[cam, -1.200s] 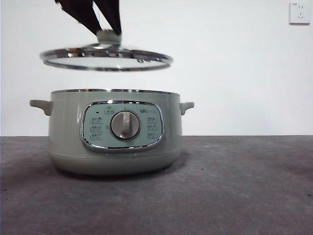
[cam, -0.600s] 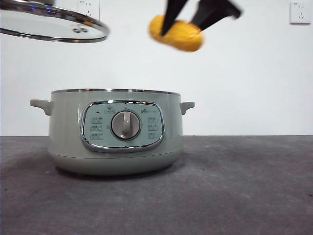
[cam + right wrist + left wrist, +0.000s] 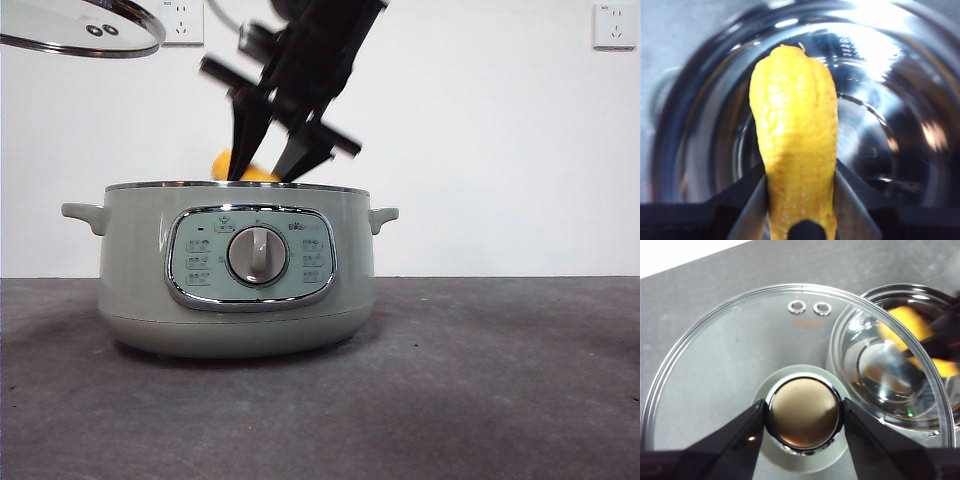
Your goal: Pick up the corn,open the lid,put the corn in the pot,close the lid
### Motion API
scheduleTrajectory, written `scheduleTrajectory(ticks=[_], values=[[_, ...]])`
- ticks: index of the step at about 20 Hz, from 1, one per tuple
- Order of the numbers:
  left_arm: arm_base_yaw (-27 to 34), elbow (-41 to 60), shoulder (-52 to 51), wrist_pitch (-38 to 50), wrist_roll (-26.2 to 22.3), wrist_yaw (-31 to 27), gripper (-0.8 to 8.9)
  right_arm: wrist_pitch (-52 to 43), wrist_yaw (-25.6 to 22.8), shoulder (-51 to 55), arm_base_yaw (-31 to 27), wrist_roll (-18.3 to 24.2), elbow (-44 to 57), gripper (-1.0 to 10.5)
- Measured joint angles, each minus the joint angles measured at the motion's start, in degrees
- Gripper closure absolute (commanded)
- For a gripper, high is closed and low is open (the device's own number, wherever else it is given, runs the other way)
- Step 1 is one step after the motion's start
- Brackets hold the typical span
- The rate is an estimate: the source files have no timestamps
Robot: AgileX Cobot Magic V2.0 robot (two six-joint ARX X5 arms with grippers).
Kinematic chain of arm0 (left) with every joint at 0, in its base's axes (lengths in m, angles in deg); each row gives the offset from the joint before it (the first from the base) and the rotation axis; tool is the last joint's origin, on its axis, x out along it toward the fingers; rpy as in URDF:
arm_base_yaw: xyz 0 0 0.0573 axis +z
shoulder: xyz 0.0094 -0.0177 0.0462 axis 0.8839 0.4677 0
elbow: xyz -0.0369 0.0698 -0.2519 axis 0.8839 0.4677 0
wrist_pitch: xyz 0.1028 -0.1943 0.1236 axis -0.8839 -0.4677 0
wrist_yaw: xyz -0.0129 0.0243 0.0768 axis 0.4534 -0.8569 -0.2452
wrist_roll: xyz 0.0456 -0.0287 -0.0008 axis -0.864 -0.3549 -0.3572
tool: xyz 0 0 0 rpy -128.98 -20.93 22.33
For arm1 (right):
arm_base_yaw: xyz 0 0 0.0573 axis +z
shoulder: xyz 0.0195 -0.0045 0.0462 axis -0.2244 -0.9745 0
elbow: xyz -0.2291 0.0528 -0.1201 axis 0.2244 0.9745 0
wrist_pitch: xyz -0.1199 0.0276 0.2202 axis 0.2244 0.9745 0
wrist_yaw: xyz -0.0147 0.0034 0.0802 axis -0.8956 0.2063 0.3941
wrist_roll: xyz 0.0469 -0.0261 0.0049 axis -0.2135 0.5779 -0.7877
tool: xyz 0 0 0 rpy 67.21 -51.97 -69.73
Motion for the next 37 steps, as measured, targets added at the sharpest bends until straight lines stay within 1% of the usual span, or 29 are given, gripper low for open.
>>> scheduleTrajectory(ticks=[2, 6, 10, 11, 12, 13, 14, 15, 16, 22, 25, 26, 28, 31, 32, 35, 36, 37], values=[[0.0, 0.0, -0.1, 0.0, 0.0, 0.1, 8.23, -0.5, -1.0, -2.7, 1.2, 0.0, -0.6, 9.6], [0.0, 0.0, -0.1, -0.1, 0.0, 0.0, 8.23, -0.9, -5.7, -5.8, 3.5, 1.2, -0.7, 9.6], [0.0, 0.0, -0.2, -1.2, 0.0, 0.0, 8.23, -1.7, -6.4, -6.6, 3.7, 1.5, -0.7, 9.6], [0.0, 0.0, -0.2, -1.2, 0.0, 0.0, 8.23, -1.4, -6.4, -6.8, 3.7, 1.5, -0.7, 9.1], [0.0, 0.0, -0.2, -1.2, 0.0, 0.0, 8.23, -0.9, -6.4, -7.0, 3.7, 1.5, -0.7, 7.9], [0.0, 0.0, -0.2, -1.2, 0.0, 0.0, 8.23, -0.6, -6.4, -7.0, 3.6, 1.5, -0.7, 6.0], [0.0, 0.0, -0.2, -1.2, 0.0, 0.0, 8.23, -0.5, -6.5, -7.0, 3.5, 1.5, -0.7, 4.4], [0.0, 0.0, -0.2, -1.2, 0.0, 0.0, 8.23, -0.3, -6.6, -7.0, 3.5, 1.6, -0.7, 3.4], [0.0, 0.0, -0.2, -1.2, 0.0, 0.1, 8.23, 0.1, -6.6, -7.0, 3.6, 1.6, -0.7, 3.3], [0.0, 0.0, -0.2, -1.2, 0.0, 0.9, 8.23, 0.5, -6.6, -6.8, 3.6, 1.3, -0.9, 3.5], [0.0, 0.0, -0.2, -1.2, 0.0, 0.9, 8.22, 3.2, -7.2, -3.2, 3.6, 1.5, -0.9, 3.6], [0.0, 0.0, -0.2, -1.2, 0.0, 0.9, 8.23, 4.1, -8.4, -1.0, 3.6, 1.6, -0.9, 4.3], [0.0, 0.0, -0.2, -1.2, 0.0, 0.9, 8.23, 7.3, -12.6, 4.7, 3.6, 2.1, -1.0, 6.0], [0.0, 0.0, -0.2, -1.2, 0.0, 1.2, 8.22, 13.2, -17.2, 12.8, 3.6, 3.2, -1.3, 9.2], [0.0, 0.0, -0.1, -1.1, 0.0, 2.0, 8.22, 14.9, -18.8, 15.0, 3.6, 3.7, -1.3, 9.7], [-0.7, 0.0, 0.3, 0.5, 0.0, 5.7, 8.22, 22.1, -26.1, 22.3, 3.6, 4.5, -1.3, 9.6], [-1.4, 0.0, 0.9, 0.8, 0.0, 5.9, 8.22, 24.6, -27.6, 24.4, 3.6, 4.5, -1.3, 9.6], [-2.0, 0.0, 1.7, 1.0, 0.1, 6.3, 8.22, 24.9, -28.5, 26.4, 3.6, 4.6, -1.3, 9.6]])
